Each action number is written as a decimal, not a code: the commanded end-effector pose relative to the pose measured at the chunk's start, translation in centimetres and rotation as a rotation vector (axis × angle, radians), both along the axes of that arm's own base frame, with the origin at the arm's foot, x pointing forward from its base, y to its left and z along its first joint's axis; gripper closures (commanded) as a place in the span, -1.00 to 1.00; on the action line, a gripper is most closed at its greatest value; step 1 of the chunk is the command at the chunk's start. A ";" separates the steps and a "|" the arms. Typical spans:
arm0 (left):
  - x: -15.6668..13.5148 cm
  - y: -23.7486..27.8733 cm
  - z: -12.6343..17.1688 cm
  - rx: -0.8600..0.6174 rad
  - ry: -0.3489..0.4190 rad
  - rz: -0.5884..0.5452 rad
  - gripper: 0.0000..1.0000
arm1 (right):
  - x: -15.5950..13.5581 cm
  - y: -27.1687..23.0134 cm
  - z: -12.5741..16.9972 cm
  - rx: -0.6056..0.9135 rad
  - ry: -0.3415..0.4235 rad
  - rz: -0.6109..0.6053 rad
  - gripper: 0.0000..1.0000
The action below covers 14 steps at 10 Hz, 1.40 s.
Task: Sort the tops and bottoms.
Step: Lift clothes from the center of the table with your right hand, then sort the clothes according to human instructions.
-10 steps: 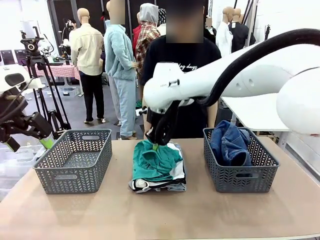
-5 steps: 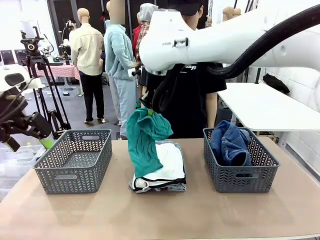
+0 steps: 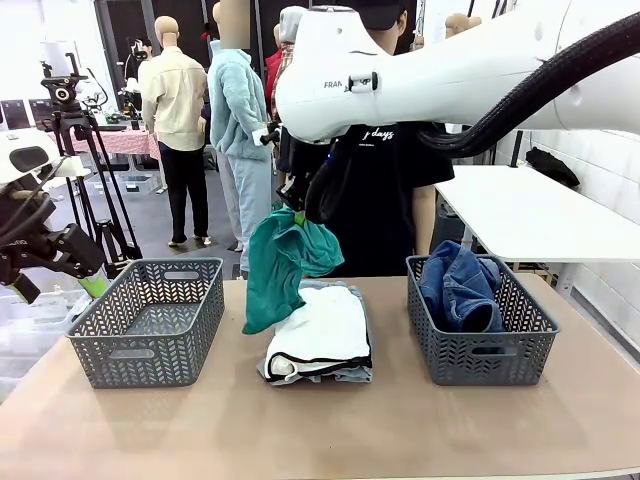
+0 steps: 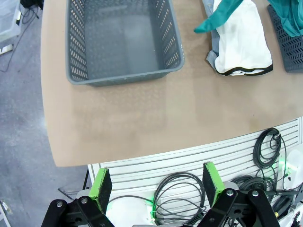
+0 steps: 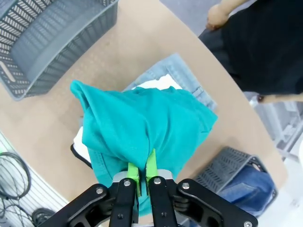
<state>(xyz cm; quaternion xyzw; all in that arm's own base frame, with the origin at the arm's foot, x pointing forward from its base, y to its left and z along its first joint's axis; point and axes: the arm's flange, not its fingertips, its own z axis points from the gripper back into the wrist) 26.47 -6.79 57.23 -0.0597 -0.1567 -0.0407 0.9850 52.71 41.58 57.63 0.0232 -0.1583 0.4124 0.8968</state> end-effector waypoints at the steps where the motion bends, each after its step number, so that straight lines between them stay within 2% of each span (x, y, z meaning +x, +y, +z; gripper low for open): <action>1: -0.1 0.1 0.1 -0.001 0.005 0.016 -1.00 | -0.1 -0.1 0.4 0.004 0.014 0.005 1.00; 14: -0.1 0.1 0.1 -0.001 0.005 0.016 -1.00 | -0.1 -0.1 0.4 0.004 0.014 0.005 1.00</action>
